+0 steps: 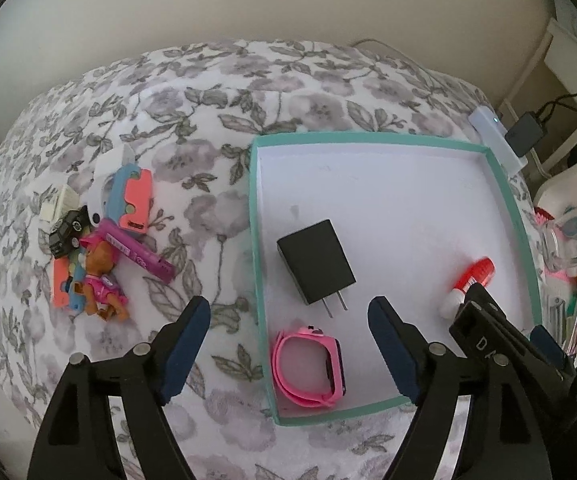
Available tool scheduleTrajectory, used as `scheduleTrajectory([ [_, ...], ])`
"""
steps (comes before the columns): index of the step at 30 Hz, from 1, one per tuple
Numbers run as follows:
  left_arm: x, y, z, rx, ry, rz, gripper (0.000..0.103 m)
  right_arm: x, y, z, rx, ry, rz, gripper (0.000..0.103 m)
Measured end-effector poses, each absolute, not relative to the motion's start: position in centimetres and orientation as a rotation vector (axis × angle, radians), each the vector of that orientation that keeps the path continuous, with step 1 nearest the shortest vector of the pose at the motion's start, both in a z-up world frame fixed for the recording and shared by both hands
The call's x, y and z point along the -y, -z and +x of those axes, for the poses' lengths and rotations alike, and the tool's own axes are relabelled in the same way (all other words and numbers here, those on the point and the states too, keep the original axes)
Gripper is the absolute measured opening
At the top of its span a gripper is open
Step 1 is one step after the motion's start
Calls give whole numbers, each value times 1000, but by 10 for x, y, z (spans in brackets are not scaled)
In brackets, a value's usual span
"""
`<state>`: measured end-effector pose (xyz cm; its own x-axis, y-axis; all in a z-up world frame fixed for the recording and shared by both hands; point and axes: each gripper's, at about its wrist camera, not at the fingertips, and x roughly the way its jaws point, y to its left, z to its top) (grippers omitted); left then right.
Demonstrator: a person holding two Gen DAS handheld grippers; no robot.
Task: Organize rigid objects
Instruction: 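Carry the pink band into the tray with the left gripper while the right places the bracelet there, then withdraw both open tools from the tray back toward the pile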
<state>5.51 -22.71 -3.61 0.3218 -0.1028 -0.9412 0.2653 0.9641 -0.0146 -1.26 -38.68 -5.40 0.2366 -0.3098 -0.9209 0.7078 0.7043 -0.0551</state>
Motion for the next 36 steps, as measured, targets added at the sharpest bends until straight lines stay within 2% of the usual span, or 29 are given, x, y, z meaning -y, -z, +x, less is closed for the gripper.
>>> scheduleTrajectory([
  [1,226,35,55,-1217,237,152,84,386,53,-12,-1125,725,413,97],
  [3,223,34,56,-1207,221,147,93,386,50,-13,-1108,729,414,99],
  [8,213,30,61,-1193,199,112,94,381,41,-13,-1060,720,401,103],
  [11,205,29,64,-1181,157,113,100,376,41,-11,-1051,705,392,103],
  [20,162,23,83,-1136,32,61,100,358,42,0,-1054,645,375,103],
  [36,55,11,113,-1102,-189,18,100,267,33,36,-1016,395,232,103],
])
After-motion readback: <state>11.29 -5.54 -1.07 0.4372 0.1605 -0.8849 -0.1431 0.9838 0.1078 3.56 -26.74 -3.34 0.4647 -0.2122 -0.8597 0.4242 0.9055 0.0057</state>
